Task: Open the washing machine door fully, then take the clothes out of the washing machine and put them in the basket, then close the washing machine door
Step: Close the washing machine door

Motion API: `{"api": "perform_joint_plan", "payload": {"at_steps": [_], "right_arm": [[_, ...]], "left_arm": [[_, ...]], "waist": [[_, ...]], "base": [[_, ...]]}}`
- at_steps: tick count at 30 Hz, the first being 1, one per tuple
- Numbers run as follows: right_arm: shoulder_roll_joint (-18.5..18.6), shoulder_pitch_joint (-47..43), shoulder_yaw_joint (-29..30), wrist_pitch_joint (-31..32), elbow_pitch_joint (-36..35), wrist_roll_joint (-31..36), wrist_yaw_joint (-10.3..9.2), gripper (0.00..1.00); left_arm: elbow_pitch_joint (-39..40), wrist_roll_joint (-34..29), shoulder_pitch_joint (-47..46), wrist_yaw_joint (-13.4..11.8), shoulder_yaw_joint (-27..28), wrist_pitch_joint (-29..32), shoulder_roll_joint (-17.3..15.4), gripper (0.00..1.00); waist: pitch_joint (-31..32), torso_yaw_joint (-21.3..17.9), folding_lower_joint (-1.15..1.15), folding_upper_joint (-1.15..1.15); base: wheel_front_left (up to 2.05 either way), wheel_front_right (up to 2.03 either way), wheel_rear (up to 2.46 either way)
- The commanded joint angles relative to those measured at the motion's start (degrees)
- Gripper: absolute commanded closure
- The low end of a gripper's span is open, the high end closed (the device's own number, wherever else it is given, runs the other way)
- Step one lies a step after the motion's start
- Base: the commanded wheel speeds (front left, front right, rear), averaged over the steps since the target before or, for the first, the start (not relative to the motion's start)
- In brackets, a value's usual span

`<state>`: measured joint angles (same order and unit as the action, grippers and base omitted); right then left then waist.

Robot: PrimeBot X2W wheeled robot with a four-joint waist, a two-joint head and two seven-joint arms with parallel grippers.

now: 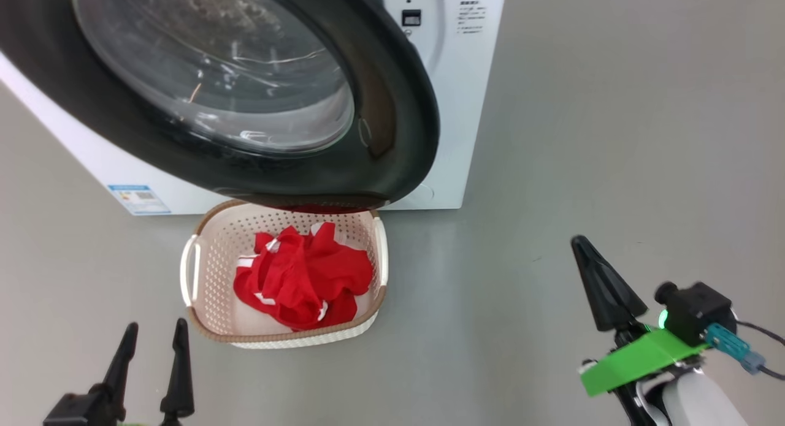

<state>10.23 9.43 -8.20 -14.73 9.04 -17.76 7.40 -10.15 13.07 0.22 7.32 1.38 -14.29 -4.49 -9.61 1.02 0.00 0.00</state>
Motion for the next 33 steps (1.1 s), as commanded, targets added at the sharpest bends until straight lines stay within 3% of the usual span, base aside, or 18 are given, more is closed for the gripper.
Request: {"api": "perform_joint_plan", "payload": {"at_steps": [1, 18, 33], "right_arm": [[-0.1, 2.8, -2.3, -0.3, -1.2, -0.4, 0.09, 1.00], [-0.2, 16.8, -9.7, -0.3, 5.2, -1.5, 0.09, 1.00], [-0.1, 28.4, -10.0, -0.3, 11.2, -2.0, 0.09, 1.00]], "left_arm": [[1.8, -0.4, -2.7, 0.2, 1.4, -0.7, -0.6, 0.00], [2.4, 0.0, -6.9, 0.2, -1.1, -0.7, 0.9, 0.00], [2.3, 1.0, -12.1, 0.2, -2.7, -0.7, 1.5, 0.00]], "waist": [[-0.6, 1.3, 0.00, 0.00], [-6.4, 7.6, 0.00, 0.00], [-13.3, 11.0, 0.00, 0.00]], "base": [[0.00, 0.00, 0.00], [0.00, 0.00, 0.00], [0.00, 0.00, 0.00]]}}
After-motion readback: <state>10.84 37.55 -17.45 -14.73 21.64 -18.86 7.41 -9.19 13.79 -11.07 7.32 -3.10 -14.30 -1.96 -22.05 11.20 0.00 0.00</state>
